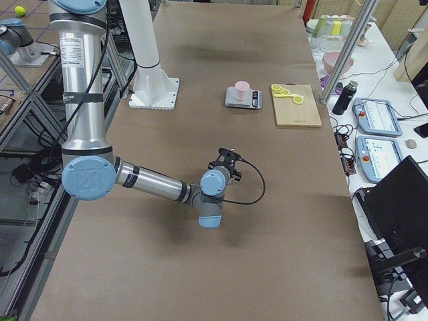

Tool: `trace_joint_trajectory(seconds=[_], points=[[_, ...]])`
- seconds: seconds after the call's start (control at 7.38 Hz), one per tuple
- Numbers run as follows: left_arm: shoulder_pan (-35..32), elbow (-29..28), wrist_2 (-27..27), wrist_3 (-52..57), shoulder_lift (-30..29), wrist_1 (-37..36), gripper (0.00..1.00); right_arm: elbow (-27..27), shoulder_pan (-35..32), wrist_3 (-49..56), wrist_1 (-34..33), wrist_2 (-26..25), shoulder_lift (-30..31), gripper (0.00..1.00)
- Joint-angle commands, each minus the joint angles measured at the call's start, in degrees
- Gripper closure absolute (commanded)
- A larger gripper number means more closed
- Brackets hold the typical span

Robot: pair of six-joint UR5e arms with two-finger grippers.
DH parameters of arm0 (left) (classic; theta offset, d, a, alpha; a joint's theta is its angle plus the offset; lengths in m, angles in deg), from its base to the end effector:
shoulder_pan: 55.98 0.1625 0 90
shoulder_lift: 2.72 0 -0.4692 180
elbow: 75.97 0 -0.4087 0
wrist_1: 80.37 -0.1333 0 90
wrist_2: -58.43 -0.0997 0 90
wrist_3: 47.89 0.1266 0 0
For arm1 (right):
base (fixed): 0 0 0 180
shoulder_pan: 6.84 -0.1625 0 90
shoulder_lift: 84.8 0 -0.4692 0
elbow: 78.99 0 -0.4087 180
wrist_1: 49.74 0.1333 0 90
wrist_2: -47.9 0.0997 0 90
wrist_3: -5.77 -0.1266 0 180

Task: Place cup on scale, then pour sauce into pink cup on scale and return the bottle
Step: 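Lower the bottle onto the table with the right gripper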

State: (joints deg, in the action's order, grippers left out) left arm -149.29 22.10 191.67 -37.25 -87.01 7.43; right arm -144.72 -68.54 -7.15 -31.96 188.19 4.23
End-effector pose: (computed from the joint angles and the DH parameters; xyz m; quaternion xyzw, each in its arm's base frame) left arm -0.0731 -0.4582 0.7045 0.0460 0.3656 0.0599 0.9277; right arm -0.1928 -0.4339 0.7018 0.4589 -0.5086 -0.3728 0.6259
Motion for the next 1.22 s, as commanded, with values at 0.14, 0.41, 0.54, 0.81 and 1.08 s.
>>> trace_joint_trajectory(seconds=[0.14,0.41,0.54,0.81,1.08], points=[[-0.03,-0.16,0.00,0.00,0.01,0.00,0.01,-0.02,0.00,0.00,0.32,0.07,0.00,0.09],[-0.03,-0.16,0.00,0.00,0.09,0.00,0.01,-0.10,0.00,-0.18,0.77,0.07,0.00,0.00],[-0.03,-0.16,0.00,0.00,0.01,0.00,0.01,-0.28,-0.09,-0.96,0.77,0.50,0.26,0.00],[-0.03,-0.16,0.00,0.00,0.01,0.00,0.01,-0.54,-0.26,-3.06,0.76,0.94,0.70,0.00],[0.06,0.02,0.00,0.00,0.01,0.00,0.01,-0.72,-0.35,-2.90,1.11,1.83,1.23,0.00]])
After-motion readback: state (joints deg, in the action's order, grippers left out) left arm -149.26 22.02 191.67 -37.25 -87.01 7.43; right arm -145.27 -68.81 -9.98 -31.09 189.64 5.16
